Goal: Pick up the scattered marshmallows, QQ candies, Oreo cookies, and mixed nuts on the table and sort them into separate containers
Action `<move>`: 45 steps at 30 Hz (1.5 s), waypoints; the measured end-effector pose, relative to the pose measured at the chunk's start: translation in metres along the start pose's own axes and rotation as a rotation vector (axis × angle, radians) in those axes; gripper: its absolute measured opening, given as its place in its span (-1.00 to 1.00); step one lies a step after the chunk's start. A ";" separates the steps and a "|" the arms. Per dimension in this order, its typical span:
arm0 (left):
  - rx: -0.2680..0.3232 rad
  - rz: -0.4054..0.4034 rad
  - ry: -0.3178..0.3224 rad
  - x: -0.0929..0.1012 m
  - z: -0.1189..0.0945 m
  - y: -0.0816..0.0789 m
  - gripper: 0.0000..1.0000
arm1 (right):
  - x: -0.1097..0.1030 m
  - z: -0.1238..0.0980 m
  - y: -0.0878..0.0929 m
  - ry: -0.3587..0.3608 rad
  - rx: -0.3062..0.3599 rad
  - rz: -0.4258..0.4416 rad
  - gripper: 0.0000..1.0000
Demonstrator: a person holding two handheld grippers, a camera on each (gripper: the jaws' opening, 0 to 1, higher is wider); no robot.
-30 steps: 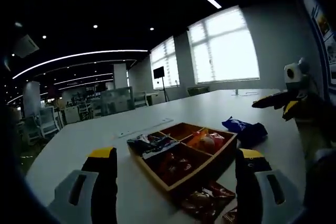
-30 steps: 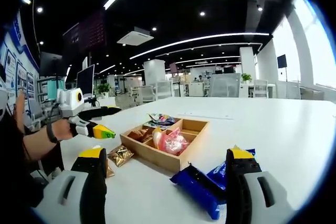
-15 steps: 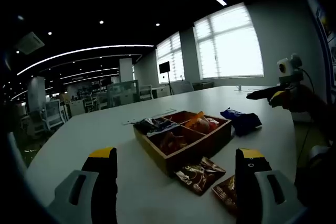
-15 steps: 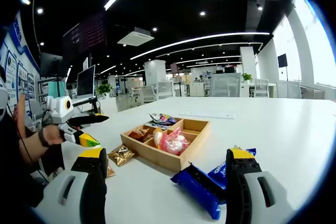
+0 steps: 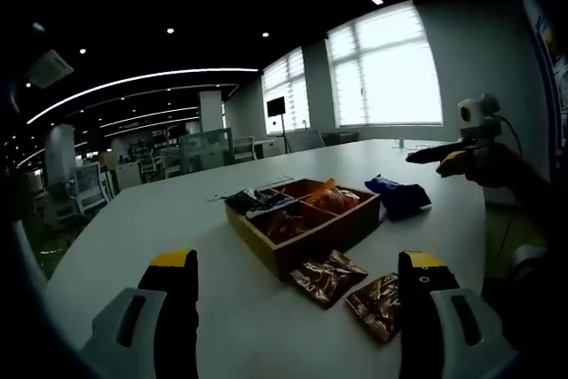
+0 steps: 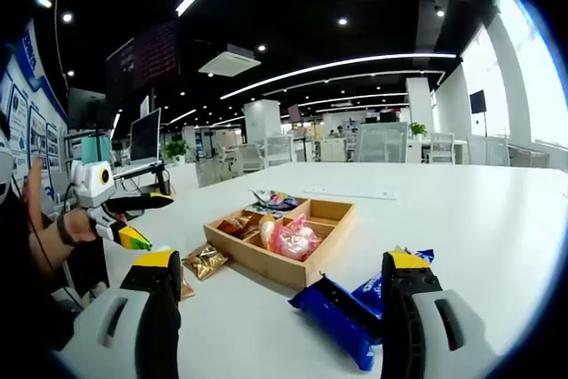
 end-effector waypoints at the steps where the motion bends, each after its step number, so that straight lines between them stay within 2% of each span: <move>1: 0.001 -0.004 0.000 0.000 -0.001 0.000 0.94 | 0.000 0.000 0.000 0.001 -0.002 -0.002 0.78; 9: 0.008 -0.002 -0.002 0.000 -0.006 -0.004 0.94 | -0.002 0.000 -0.003 0.002 0.001 -0.007 0.78; 16: -0.010 0.007 0.023 0.010 -0.004 -0.001 0.94 | -0.004 0.003 0.002 -0.002 -0.015 -0.005 0.78; 25: -0.108 0.041 0.065 0.029 0.007 0.019 0.94 | -0.003 0.004 0.003 0.000 -0.021 -0.005 0.77; 32: -0.140 -0.021 0.076 0.037 0.013 0.028 0.94 | -0.003 0.004 0.005 0.001 -0.025 -0.004 0.77; 36: -0.133 -0.068 0.101 0.045 0.018 0.030 0.94 | -0.001 0.004 0.005 0.008 -0.020 0.002 0.78; 41: -0.162 -0.082 0.108 0.051 0.023 0.037 0.80 | -0.002 0.004 0.005 0.007 -0.022 0.000 0.78; 45: -0.167 -0.098 0.123 0.055 0.024 0.042 0.79 | -0.002 0.004 0.004 0.009 -0.020 -0.001 0.78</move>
Point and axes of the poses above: the point that each gripper's makers call its tool centre point, and the gripper's own axes: z roughly forward along the fingers, x roughly to its right, y roughly out of its underside, the point moved 6 cm from there along -z, roughly backward along the fingers, and after that the axes turned 1 degree about x, right-handed, at the moved point
